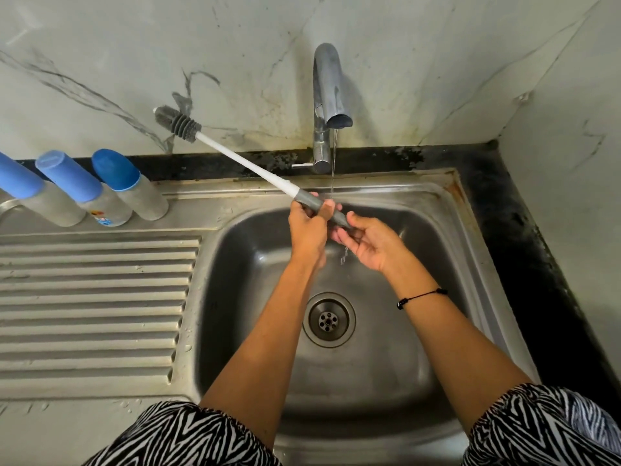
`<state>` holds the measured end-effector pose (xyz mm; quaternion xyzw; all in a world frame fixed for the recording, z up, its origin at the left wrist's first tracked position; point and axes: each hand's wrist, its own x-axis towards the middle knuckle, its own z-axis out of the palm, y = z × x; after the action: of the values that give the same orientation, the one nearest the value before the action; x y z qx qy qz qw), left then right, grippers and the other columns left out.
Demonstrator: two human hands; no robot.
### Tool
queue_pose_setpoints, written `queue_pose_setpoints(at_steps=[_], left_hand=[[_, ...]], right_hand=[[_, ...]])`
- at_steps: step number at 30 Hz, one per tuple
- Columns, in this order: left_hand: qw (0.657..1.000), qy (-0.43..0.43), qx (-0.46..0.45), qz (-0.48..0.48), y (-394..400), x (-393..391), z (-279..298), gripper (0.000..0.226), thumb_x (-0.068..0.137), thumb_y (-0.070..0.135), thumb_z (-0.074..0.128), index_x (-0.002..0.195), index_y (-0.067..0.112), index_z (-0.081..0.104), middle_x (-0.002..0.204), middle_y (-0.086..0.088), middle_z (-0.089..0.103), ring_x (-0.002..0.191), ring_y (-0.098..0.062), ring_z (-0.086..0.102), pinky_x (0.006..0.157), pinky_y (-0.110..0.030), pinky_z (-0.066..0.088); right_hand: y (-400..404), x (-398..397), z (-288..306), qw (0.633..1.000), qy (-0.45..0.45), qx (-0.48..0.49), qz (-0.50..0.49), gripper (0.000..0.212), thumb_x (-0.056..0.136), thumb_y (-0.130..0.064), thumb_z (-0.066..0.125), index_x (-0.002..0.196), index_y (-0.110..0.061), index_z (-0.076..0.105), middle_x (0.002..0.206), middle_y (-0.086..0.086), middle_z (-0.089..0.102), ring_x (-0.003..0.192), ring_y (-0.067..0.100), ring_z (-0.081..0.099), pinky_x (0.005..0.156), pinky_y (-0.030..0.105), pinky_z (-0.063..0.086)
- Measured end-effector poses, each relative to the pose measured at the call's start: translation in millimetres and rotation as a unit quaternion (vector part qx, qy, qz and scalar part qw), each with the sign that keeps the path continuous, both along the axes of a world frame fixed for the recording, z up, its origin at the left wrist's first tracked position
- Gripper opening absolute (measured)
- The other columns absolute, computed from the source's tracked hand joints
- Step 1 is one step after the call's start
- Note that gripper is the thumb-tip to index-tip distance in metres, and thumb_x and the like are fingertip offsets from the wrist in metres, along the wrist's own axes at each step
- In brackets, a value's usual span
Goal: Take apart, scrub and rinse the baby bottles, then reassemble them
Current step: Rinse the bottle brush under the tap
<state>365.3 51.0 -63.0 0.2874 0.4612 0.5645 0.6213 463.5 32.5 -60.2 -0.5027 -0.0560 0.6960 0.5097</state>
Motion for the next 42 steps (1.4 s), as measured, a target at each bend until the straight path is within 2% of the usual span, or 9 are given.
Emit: queue_pose_setpoints(at_steps=[3, 7, 13, 19, 23, 29, 35, 39, 42], left_hand=[[0.999, -0.036, -0.01, -0.023, -2.7, 2.8, -2.5, 0.019, 0.092, -0.007, 0.05, 0.108, 0.003, 0.047, 0.09, -0.012, 0.061, 0.081, -0.02, 0.063, 0.077, -0.031, 0.055], [0.995, -0.086, -0.02, -0.043, -7.7, 7.2, -1.4, 0.015, 0.093, -0.008, 0.046, 0.096, 0.007, 0.049, 0.085, -0.011, 0.062, 0.08, -0.019, 0.064, 0.082, -0.035, 0.053], [0.996, -0.05, -0.062, -0.04, -13.2, 16.8, -1.2, 0.017, 0.094, -0.006, 0.047, 0.108, 0.002, 0.047, 0.082, -0.008, 0.061, 0.073, -0.015, 0.061, 0.072, -0.027, 0.054], [0.994, -0.083, -0.067, -0.03, -8.6, 19.2, 9.3, 0.008, 0.098, 0.005, 0.044, 0.093, 0.006, 0.05, 0.078, -0.008, 0.059, 0.073, -0.016, 0.059, 0.068, -0.029, 0.051], [0.993, -0.096, -0.069, -0.021, -5.0, 13.6, 11.3, 0.017, 0.101, 0.01, 0.039, 0.093, 0.004, 0.053, 0.081, -0.01, 0.06, 0.075, -0.018, 0.061, 0.077, -0.03, 0.052], [0.996, -0.058, -0.061, -0.012, -13.8, 23.6, 10.8, 0.02, 0.1, 0.003, 0.038, 0.09, 0.007, 0.054, 0.081, -0.009, 0.062, 0.075, -0.017, 0.06, 0.074, -0.026, 0.054], [0.994, -0.086, -0.055, 0.027, 7.7, 3.4, 39.3, 0.019, 0.101, 0.007, 0.038, 0.094, 0.008, 0.055, 0.074, -0.007, 0.056, 0.065, -0.015, 0.057, 0.066, -0.025, 0.048], [0.994, -0.087, -0.052, 0.038, 6.9, -1.3, 40.3, 0.02, 0.101, 0.002, 0.037, 0.091, 0.007, 0.054, 0.071, -0.009, 0.054, 0.061, -0.016, 0.054, 0.06, -0.023, 0.046], [0.996, -0.053, -0.071, -0.015, -11.5, 13.9, 28.0, 0.018, 0.101, 0.005, 0.038, 0.092, 0.011, 0.053, 0.076, -0.008, 0.059, 0.067, -0.015, 0.058, 0.068, -0.026, 0.051]], right_hand=[[-5.6, 9.9, -3.4, 0.996, -0.086, 0.008, 0.022, 0.028, 0.096, -0.024, 0.053, 0.083, 0.0, 0.062, 0.054, 0.007, 0.064, 0.044, 0.014, 0.062, 0.043, 0.016, 0.049], [-16.6, 20.1, -8.1, 0.971, -0.228, 0.005, 0.077, 0.048, 0.098, -0.04, 0.045, 0.078, 0.0, 0.063, 0.061, 0.01, 0.06, 0.045, 0.016, 0.057, 0.043, 0.021, 0.049], [-16.4, 22.0, -5.3, 0.87, -0.464, 0.117, 0.122, 0.015, 0.092, -0.019, 0.056, 0.103, -0.014, 0.065, 0.097, 0.002, 0.068, 0.084, 0.014, 0.063, 0.078, 0.028, 0.051], [-21.3, 18.6, -2.7, 0.882, -0.431, 0.137, 0.131, 0.007, 0.091, -0.008, 0.057, 0.089, -0.014, 0.061, 0.077, 0.003, 0.068, 0.06, 0.012, 0.062, 0.062, 0.027, 0.053], [-35.1, 22.3, -11.8, 0.902, -0.39, 0.122, 0.135, 0.016, 0.095, -0.011, 0.049, 0.086, -0.014, 0.061, 0.075, 0.006, 0.067, 0.067, 0.018, 0.062, 0.066, 0.027, 0.052], [-18.8, 5.1, 3.6, 0.78, -0.579, 0.136, 0.194, 0.03, 0.089, -0.021, 0.06, 0.117, -0.012, 0.056, 0.106, 0.005, 0.063, 0.095, 0.019, 0.06, 0.081, 0.031, 0.048], [-38.8, 7.9, -10.3, 0.78, -0.583, 0.104, 0.203, 0.013, 0.089, -0.019, 0.057, 0.099, -0.01, 0.061, 0.085, 0.008, 0.064, 0.078, 0.022, 0.058, 0.055, 0.016, 0.039], [-57.1, 1.8, -16.2, 0.81, -0.535, 0.126, 0.203, 0.016, 0.086, -0.014, 0.062, 0.102, -0.014, 0.062, 0.083, 0.006, 0.066, 0.08, 0.022, 0.062, 0.072, 0.029, 0.047], [-41.6, -8.6, 4.0, 0.791, -0.565, 0.157, 0.172, 0.018, 0.088, -0.014, 0.059, 0.106, -0.016, 0.062, 0.082, 0.001, 0.061, 0.076, 0.016, 0.057, 0.07, 0.029, 0.045]])
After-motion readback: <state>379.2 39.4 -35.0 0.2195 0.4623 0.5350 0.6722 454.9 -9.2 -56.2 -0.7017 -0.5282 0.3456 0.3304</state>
